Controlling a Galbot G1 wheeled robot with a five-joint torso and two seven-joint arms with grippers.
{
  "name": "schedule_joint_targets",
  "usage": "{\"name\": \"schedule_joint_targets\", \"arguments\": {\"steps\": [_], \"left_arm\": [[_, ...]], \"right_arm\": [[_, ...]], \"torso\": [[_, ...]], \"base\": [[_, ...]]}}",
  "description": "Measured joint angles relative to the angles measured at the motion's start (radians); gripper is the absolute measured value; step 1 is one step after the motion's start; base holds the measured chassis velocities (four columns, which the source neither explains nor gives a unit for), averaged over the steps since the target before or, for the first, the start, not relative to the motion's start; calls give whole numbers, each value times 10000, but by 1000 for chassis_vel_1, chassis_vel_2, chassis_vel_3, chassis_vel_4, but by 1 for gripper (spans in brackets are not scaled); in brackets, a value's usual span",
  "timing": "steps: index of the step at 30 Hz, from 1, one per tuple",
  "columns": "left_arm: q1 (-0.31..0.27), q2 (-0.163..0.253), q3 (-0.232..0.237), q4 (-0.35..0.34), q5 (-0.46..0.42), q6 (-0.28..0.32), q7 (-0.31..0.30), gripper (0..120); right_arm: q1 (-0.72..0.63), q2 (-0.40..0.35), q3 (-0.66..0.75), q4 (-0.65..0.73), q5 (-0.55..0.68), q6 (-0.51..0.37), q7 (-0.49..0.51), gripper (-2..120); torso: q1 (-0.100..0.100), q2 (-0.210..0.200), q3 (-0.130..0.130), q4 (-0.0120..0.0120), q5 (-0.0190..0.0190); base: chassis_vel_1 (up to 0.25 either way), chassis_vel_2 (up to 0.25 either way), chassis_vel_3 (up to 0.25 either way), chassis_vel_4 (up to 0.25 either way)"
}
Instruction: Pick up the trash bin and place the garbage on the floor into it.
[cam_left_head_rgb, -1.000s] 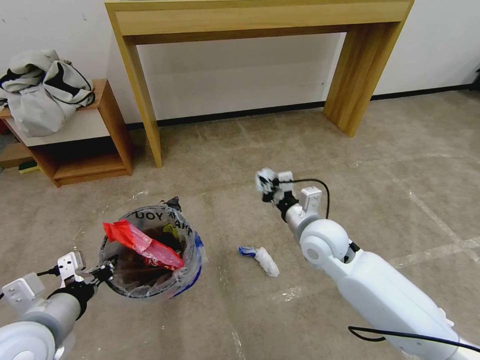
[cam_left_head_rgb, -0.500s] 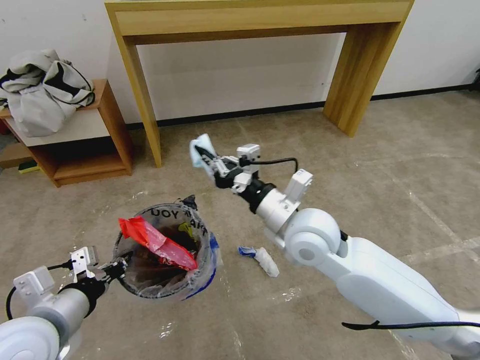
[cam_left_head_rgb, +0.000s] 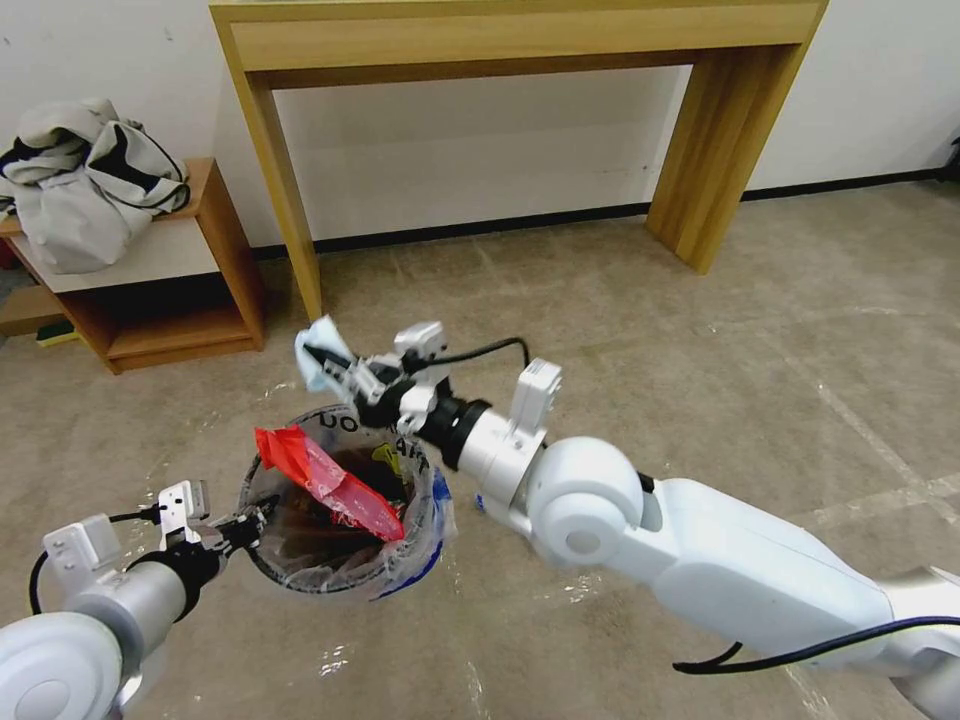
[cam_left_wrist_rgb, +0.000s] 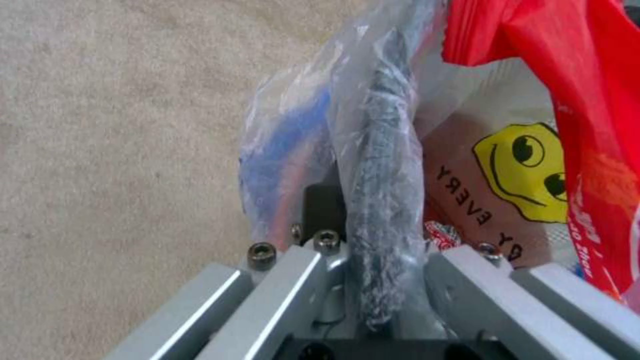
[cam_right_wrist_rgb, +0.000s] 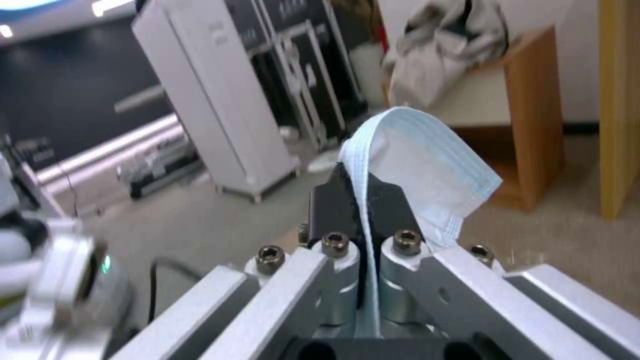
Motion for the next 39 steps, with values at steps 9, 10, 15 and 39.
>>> {"name": "schedule_joint_targets", "arguments": {"steps": [9, 10, 15, 39], "left_arm": [[-30, 192, -72, -43, -61, -8, -11, 1], [-30, 192, -72, -43, -61, -8, -11, 1], [-70, 226, -83, -46, -60, -17, -16, 1], [-45, -13, -18, -315, 27, -24, 16, 1]], "right_arm": [[351, -131, -998, -11, -140, -350, 511, 0], [351, -131, -998, -11, -140, -350, 511, 0], [623, -118, -1628, -30, -185, -636, 927, 0], [1287, 592, -3120, -1486, -634, -1145, 1290, 0]], "torso": [[0, 0, 0, -1, 1], [0, 0, 0, -1, 1], [0, 0, 0, 0, 0], [0, 0, 0, -1, 0]], "base": [[0, 0, 0, 0], [0, 0, 0, 0], [0, 0, 0, 0], [0, 0, 0, 0]]}}
